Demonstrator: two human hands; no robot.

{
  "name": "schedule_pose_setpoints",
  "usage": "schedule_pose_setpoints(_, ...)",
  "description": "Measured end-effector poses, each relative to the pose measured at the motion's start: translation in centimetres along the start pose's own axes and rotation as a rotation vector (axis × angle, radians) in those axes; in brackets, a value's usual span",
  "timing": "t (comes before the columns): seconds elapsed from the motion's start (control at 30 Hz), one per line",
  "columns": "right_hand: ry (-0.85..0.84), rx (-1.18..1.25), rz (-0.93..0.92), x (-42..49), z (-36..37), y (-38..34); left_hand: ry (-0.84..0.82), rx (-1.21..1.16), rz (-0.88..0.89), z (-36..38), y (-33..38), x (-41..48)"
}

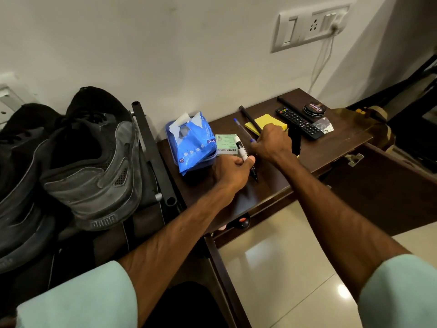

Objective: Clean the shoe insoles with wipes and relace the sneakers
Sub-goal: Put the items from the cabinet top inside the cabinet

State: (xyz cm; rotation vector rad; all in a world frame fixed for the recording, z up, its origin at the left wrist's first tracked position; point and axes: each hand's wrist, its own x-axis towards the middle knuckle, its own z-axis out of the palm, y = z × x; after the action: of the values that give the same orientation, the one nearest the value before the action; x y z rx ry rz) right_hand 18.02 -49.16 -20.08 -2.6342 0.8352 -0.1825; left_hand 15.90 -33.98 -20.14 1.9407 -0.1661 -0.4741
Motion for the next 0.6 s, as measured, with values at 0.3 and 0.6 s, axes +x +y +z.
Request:
schedule_pose_setpoints(0.3, 0.054, 0.583, 0.067, -11.3, -3.1, 6.8, -0.123, 0.013, -0.028, 3.3, 0.4, -5.9)
schedule_pose_setpoints(0.6, -0.024, 0.721, 0.3, -23.5, -1.2, 16.6, -0.466, 0.095, -0.254, 11.7, -4.5, -13.2)
